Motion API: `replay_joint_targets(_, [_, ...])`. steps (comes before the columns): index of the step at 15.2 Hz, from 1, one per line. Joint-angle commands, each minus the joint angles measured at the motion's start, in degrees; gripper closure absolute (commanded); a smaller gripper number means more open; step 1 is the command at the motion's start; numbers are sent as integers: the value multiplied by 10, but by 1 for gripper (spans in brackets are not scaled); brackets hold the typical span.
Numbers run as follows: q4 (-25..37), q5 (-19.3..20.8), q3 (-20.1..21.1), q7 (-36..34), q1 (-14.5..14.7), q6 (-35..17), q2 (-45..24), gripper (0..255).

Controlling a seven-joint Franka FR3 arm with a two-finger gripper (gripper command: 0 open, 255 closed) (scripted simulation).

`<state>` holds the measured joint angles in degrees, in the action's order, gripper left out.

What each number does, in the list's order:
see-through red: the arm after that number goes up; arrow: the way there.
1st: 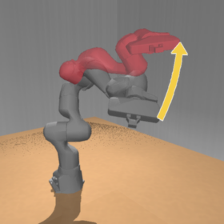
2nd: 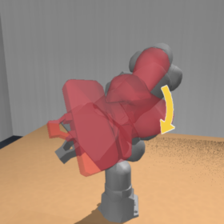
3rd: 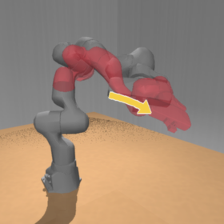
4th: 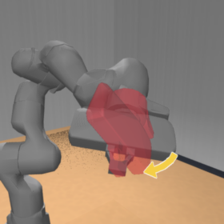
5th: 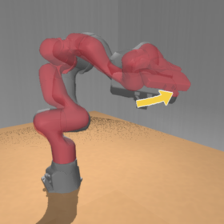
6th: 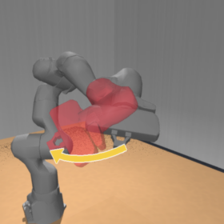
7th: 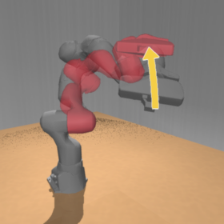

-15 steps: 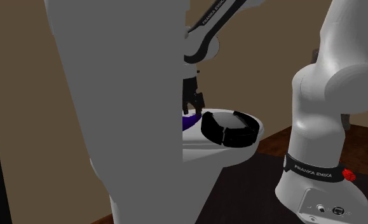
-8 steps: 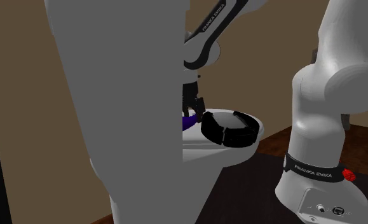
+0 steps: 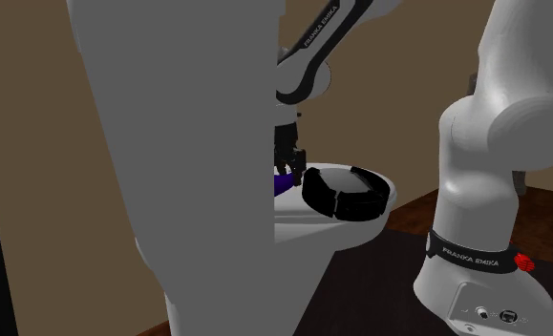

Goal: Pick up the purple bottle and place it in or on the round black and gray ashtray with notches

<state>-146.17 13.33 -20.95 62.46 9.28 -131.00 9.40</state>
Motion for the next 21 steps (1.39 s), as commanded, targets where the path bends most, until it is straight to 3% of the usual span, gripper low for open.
replay_joint_targets(1, [0, 0, 0, 0, 0, 0, 0, 255])
replay_joint_targets(5, [0, 0, 0, 0, 0, 0, 0, 255])
replay_joint_targets(21, [59, 4, 16, 1, -1, 141, 83, 255])
